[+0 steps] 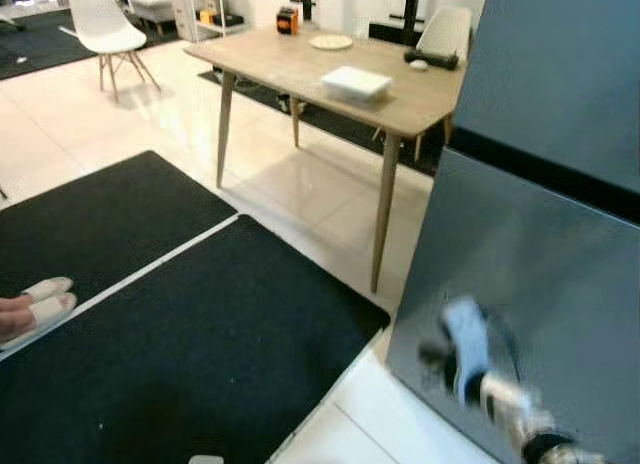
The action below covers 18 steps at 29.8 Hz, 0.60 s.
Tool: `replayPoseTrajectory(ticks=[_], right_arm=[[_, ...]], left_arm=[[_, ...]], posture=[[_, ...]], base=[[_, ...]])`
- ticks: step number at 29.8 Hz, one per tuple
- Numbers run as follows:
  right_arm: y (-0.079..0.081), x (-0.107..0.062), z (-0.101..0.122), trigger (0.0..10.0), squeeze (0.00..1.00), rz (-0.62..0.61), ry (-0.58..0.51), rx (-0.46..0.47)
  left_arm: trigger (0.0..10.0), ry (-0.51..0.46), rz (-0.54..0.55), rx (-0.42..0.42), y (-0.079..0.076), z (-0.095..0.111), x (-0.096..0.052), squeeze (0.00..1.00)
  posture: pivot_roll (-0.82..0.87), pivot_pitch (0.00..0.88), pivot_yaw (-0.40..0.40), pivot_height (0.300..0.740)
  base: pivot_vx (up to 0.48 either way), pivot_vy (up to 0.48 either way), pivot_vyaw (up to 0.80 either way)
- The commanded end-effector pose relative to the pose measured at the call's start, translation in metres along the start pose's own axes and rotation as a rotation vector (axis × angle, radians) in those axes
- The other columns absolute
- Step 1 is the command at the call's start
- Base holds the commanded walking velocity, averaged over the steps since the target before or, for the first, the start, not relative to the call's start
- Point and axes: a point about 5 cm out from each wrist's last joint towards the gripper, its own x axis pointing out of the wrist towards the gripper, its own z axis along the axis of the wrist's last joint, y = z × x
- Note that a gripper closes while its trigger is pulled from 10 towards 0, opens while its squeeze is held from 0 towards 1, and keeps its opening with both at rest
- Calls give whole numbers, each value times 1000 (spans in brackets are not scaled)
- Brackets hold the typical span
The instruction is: Restocking fridge
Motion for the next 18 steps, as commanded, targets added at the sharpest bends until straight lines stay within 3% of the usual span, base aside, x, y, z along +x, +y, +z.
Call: replayPoseTrajectory(ticks=[1, 4, 7, 11, 18], right_arm=[[2, -6, -20, 10000, 0, -2, 96, -2], [5, -28, -73, 10000, 0, -90, 273, 106], [6, -35, -85, 10000, 0, -102, 315, 129], [17, -54, -118, 10000, 0, -79, 457, 134], [24, -61, -131, 10000, 0, -60, 518, 135]], left_arm=[[10000, 12, -23, -6, -7, -5, 0, 0], [10000, 12, -21, 5, -6, -4, 1, 0], [10000, 11, -18, 8, -6, -3, 1, 0], [10000, 10, -17, 18, -4, 0, 1, 0], [10000, 13, -19, 22, -6, 0, 2, 0]], posture=[[-52, 0, -33, 740], [-53, 0, -30, 740], [-51, 0, -29, 740], [-61, 0, -24, 740], [-61, 0, -24, 740]], base=[[0, 0, 0], [0, 0, 0], [0, 0, 0], [0, 0, 800], [0, 0, 800]])
